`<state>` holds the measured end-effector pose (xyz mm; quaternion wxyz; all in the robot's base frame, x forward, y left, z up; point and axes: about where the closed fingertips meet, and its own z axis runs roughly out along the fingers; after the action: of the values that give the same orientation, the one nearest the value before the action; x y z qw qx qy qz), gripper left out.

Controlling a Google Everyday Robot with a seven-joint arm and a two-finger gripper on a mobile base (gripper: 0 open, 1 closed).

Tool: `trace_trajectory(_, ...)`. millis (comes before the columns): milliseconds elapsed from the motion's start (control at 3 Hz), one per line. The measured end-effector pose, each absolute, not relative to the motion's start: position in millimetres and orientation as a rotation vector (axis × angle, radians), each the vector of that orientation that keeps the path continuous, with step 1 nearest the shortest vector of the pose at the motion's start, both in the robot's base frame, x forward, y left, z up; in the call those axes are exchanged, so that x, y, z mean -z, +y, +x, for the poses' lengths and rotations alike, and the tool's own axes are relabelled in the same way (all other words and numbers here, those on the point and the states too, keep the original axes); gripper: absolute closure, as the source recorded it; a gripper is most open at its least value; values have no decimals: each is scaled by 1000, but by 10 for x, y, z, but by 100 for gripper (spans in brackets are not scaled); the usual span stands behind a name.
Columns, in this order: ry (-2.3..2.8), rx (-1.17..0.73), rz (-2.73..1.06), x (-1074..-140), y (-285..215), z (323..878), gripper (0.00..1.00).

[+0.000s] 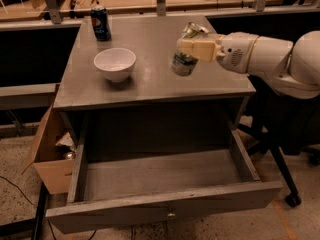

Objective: Place 7up can into top drawer

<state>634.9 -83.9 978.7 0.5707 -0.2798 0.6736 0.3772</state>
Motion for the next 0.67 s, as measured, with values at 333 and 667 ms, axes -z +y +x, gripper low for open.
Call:
trace_trajectory(333, 1548, -992, -755, -9529, -401, 5920, 100)
trace_trajectory(667, 1506, -1047, -913, -9261, -59, 5689, 100)
